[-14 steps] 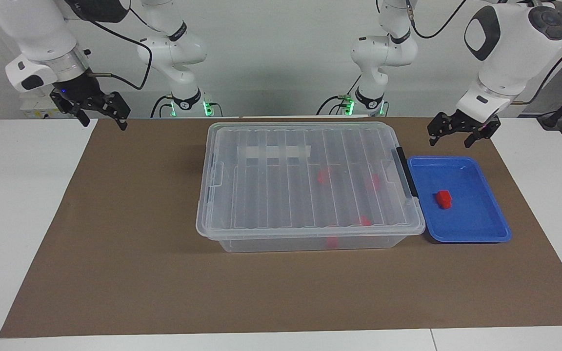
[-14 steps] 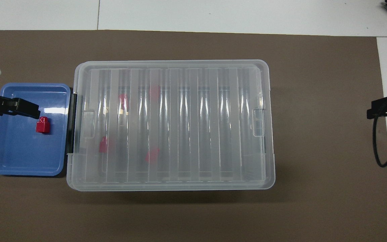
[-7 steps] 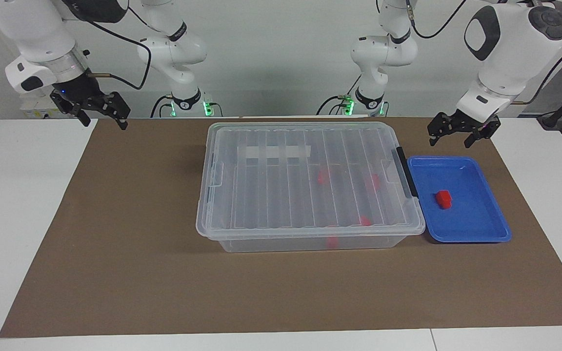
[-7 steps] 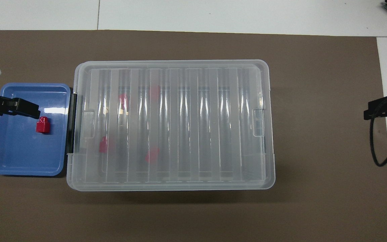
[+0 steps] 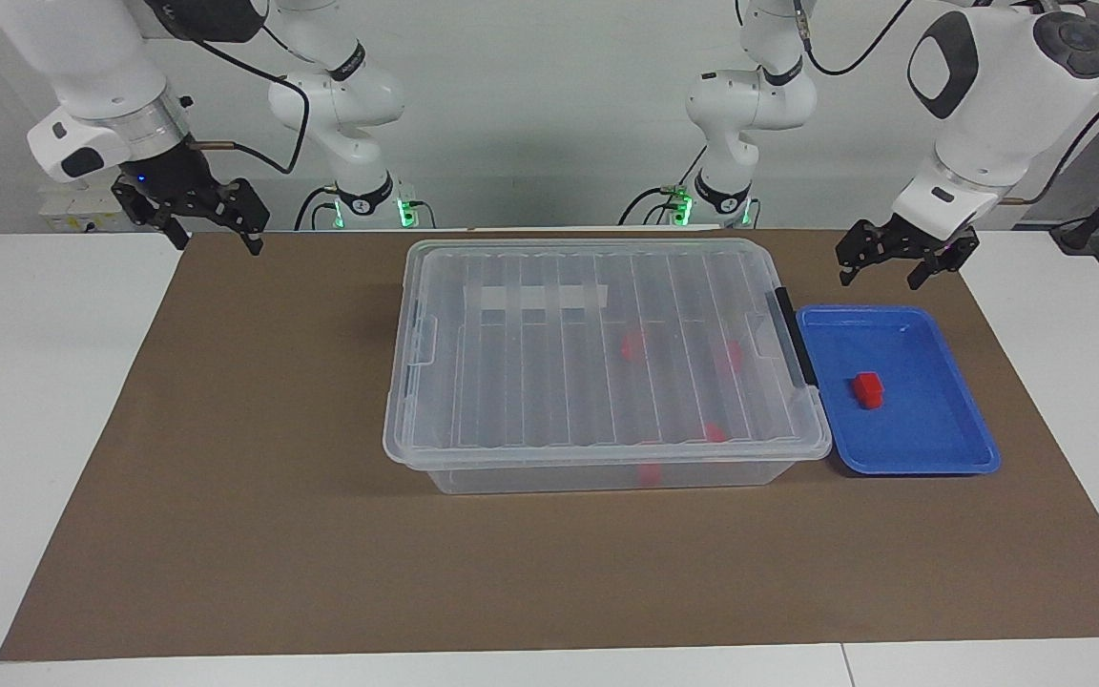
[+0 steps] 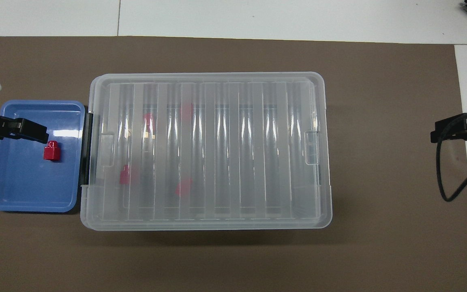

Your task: Place red block in blue tray from box

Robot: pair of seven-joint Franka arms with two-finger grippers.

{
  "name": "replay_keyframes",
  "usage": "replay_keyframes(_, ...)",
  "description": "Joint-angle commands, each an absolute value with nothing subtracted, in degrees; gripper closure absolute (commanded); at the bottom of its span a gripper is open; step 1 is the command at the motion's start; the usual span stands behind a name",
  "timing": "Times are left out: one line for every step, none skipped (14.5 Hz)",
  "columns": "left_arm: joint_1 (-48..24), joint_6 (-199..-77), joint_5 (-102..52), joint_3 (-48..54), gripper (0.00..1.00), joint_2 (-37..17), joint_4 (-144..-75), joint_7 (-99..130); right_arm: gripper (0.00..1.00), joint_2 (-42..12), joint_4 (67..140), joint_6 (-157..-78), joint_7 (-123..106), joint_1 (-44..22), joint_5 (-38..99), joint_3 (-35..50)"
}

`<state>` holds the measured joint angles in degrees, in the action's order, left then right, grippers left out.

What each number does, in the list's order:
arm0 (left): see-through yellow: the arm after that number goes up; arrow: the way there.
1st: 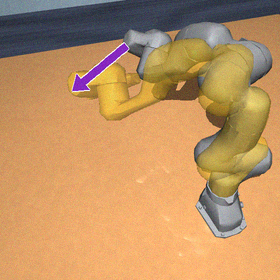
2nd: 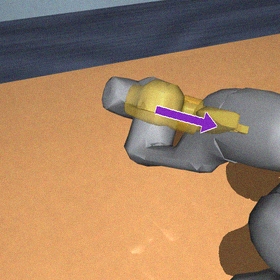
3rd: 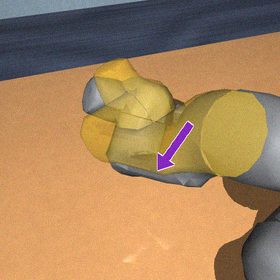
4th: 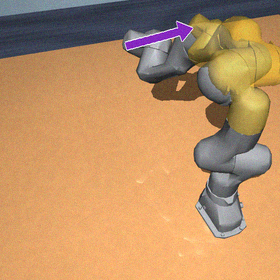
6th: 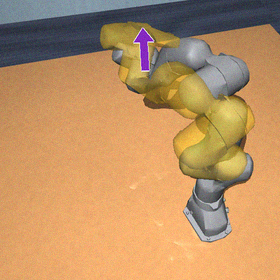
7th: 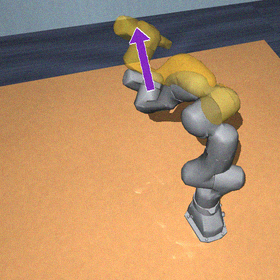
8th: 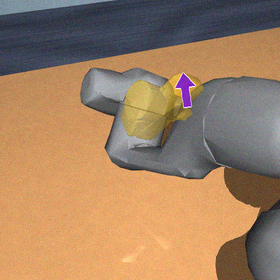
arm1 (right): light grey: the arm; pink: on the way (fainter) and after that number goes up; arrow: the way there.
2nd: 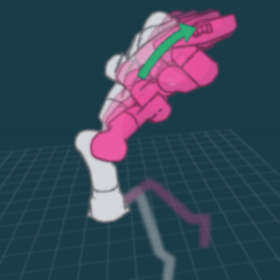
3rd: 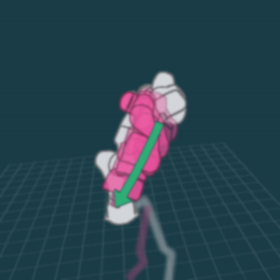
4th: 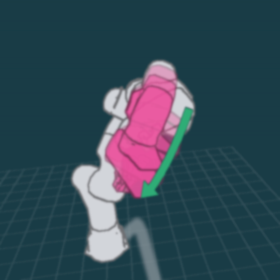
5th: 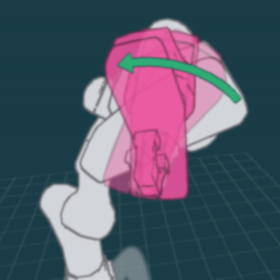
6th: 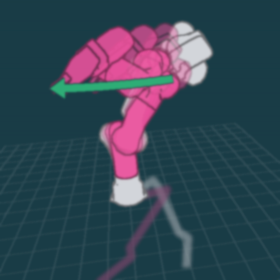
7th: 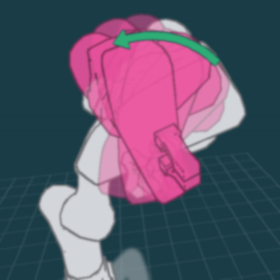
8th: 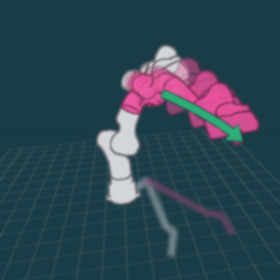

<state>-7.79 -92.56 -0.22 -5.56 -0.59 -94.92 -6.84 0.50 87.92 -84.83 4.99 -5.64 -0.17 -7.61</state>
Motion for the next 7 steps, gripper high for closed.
replay_keyframes(-7.82,-92.55,0.0,-5.71,0.0,0.53,-95.71,-6.59,0.0,0.88,87.98,-85.43,4.31,-5.19,0.0,-7.47)
replay_keyframes(-7.82,-92.55,0.0,-5.71,0.0,0.44,-95.71,-6.59,0.0,0.88,87.98,-85.43,4.31,-5.19,0.0,-7.47)
replay_keyframes(-7.82,-92.55,0.0,-5.71,0.0,0.53,-95.71,-6.59,0.0,0.97,87.98,-85.34,4.31,-5.19,0.0,-7.47)
replay_keyframes(-7.82,-92.55,0.0,-5.71,0.0,0.44,-95.71,-6.59,0.0,1.05,87.98,-85.34,4.31,-5.19,0.0,-7.47)
replay_keyframes(-7.82,-92.55,0.0,-5.71,0.0,0.44,-95.71,-6.59,0.0,1.14,87.98,-85.43,4.31,-5.19,0.0,-7.47)
replay_keyframes(-7.82,-92.55,0.0,-5.71,0.0,0.53,-95.71,-6.59,0.0,1.14,87.98,-85.43,4.31,-5.19,0.0,-7.47)
replay_keyframes(-7.82,-92.55,0.0,-5.71,0.0,0.53,-95.71,-6.59,0.0,1.06,87.98,-85.43,4.31,-5.19,0.0,-7.47)
